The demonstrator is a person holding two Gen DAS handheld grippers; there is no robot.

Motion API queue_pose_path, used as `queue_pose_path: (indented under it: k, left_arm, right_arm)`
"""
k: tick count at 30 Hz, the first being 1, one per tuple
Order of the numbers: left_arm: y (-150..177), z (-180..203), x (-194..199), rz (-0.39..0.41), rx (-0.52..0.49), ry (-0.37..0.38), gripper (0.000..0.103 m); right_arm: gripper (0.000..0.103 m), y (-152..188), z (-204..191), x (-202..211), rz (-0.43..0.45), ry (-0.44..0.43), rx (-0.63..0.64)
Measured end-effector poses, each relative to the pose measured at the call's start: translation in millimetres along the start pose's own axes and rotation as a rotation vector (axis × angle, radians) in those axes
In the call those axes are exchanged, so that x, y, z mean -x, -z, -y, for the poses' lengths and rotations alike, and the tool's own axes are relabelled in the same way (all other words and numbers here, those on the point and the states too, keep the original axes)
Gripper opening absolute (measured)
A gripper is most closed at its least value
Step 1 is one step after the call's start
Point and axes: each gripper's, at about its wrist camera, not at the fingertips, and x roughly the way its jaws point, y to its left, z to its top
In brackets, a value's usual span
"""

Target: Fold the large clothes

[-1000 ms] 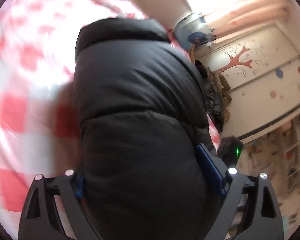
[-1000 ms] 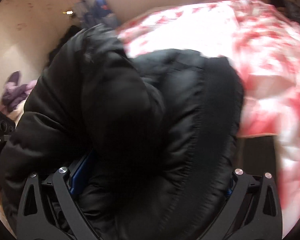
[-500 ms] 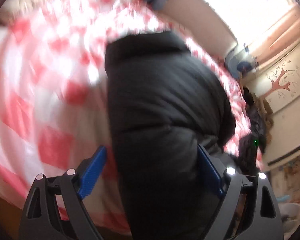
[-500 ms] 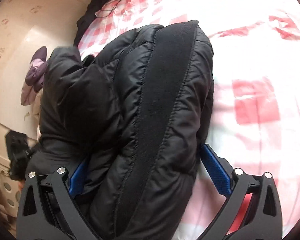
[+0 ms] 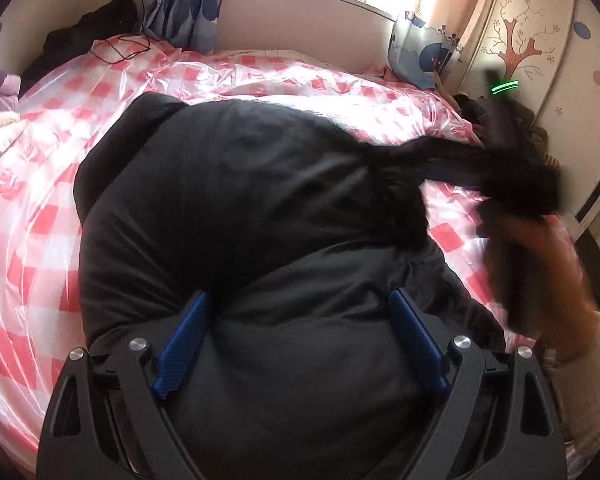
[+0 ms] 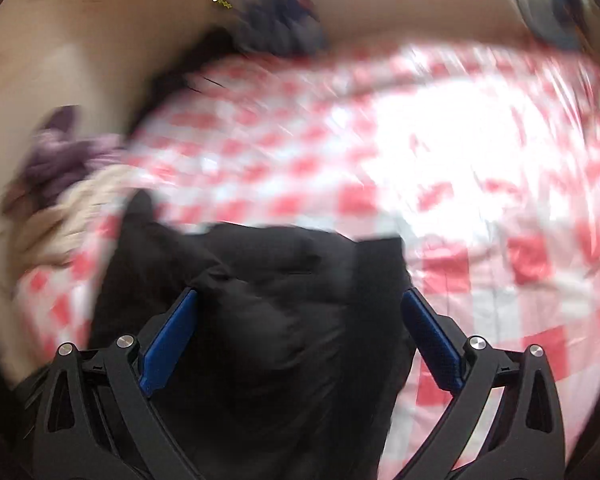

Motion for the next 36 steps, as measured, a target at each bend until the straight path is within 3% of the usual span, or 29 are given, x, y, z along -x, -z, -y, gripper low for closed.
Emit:
queue_pose_path:
  k: [3, 5, 8, 11, 13, 15, 17, 19, 28, 33, 36]
  left_arm:
    - [2, -6, 2, 0.002, 0.012, 0.059, 0.087]
    - [3, -1, -1, -0.018, -0.002, 0.053, 0.087]
    - [4, 7, -9, -0.038, -0.063, -0.007, 0.087]
    - [13, 18, -3, -0.030, -0.110, -0.075, 0.087]
    - [16, 20, 1, -0.026, -0.108, -0.087, 0.087]
    - [18, 22, 5, -0.019, -0.108, -0.101, 0.087]
    - [20, 25, 9, -0.011, -0.113, -0.123, 0.087]
    - [24, 29, 14, -0.015, -0.125, -0.133, 0.087]
    - [40, 42, 23, -0.010, -0.215, -0.187, 0.087]
    - [42, 37, 25, 0.003, -0.217, -0.192, 0.088]
    - [41, 32, 26, 0.010, -0.204, -0.188, 0.088]
  right_arm:
    - [0.097, 25, 37, -70, -0.120, -0.052, -0.168]
    - [0.097, 32, 51, -73, -0.125, -0.063, -0.216]
    - [0.097, 31, 44, -42, -0.090, -0.022, -0.179]
    - [0.097, 45, 35, 28, 0.054, -0.108, -0.107]
    - [0.097, 61, 28, 58, 0.082, -0.144, -0.044]
    - [0.097, 77, 15, 62, 0.026, -0.113, 0.026]
    - [0.097, 96, 12, 38, -0.104, -0.054, 0.045]
    - [0.097, 118, 21, 12, -0.206, -0.096, -0.025]
    - [0.097, 131, 33, 21, -0.262, -0.101, -0.064]
    - [0.097, 118, 38, 50, -0.197, -0.089, -0.068]
    - [0.097, 91, 43, 68, -0.080, -0.111, -0.087]
